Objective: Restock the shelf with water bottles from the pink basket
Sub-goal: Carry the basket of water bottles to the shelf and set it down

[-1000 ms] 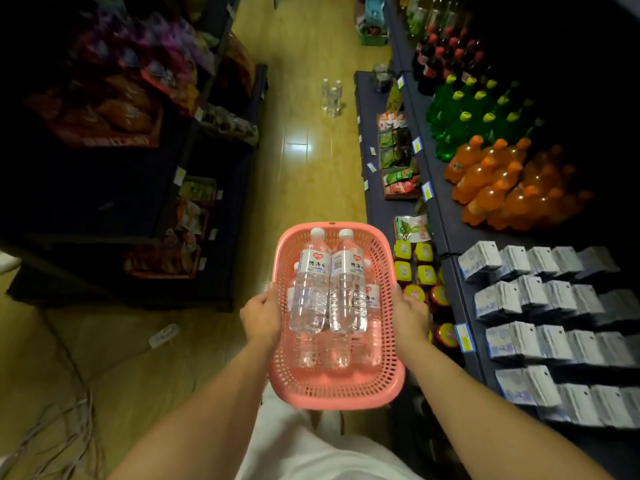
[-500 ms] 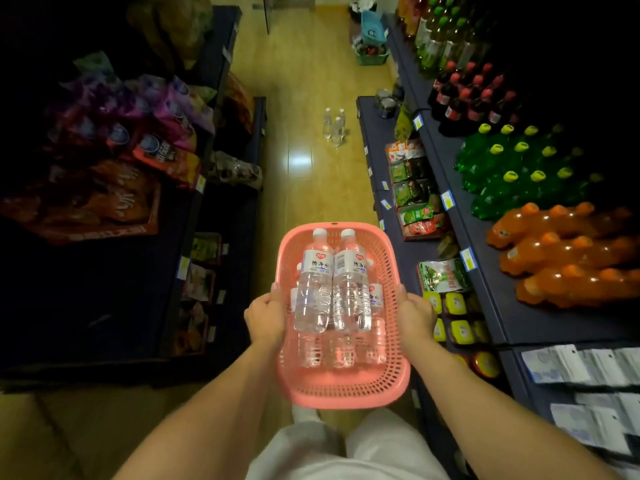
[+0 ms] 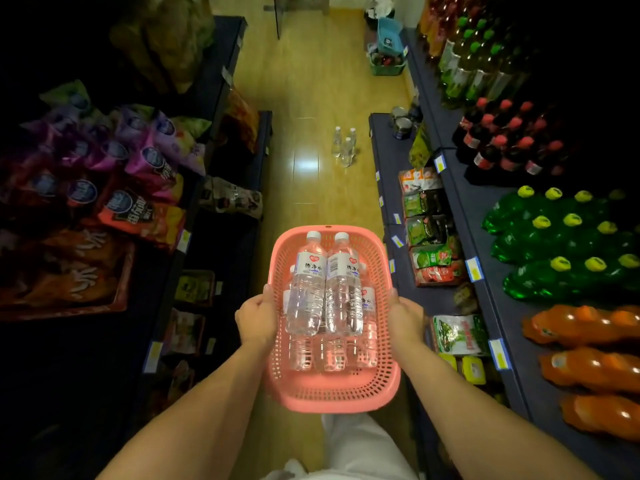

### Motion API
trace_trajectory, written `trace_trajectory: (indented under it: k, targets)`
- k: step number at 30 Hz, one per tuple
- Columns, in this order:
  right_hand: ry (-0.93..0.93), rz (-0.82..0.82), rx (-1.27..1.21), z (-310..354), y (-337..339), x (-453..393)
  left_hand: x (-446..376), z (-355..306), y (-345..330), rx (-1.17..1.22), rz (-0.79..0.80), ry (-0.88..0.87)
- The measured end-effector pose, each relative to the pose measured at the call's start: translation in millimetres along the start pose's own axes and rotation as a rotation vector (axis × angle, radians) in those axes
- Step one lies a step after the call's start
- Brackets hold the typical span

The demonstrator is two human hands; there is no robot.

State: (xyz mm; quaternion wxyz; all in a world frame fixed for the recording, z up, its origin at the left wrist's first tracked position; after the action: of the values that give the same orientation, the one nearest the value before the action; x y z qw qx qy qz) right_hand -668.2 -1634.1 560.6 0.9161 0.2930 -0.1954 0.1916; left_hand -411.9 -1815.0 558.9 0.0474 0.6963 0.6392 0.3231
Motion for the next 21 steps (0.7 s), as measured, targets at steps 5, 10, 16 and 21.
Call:
trace_trajectory:
  k: [5,10,16,21]
  targets:
    - [0.010,0.051,0.004,60.3,-21.4,-70.9,-56.9,-52.2,-39.3,0.010,-0.018,0.026]
    - [0.024,0.082,-0.015,123.5,-41.3,-126.9,-106.7,-105.5,-69.1,0.023,-0.043,0.021]
    - [0.035,0.023,-0.036,192.7,-75.0,-195.0,-188.7,-160.7,-105.9,0.011,-0.013,0.024]
    - [0.016,-0.018,-0.033,248.9,-111.9,-251.5,-269.6,-217.4,-142.5,-0.002,0.039,0.017]
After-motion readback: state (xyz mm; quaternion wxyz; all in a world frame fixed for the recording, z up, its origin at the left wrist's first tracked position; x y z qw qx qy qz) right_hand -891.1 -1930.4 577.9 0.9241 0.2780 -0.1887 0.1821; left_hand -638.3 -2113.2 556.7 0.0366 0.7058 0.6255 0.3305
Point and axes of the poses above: each hand's wrist, its own x-axis away from the middle knuckle, its own y-axis out of the back of the hand, z = x × y, the point moved 7 cm from there along -x, towards the middle knuckle, and after that the axes turned 4 degrees about -z, right-handed, at the moved point
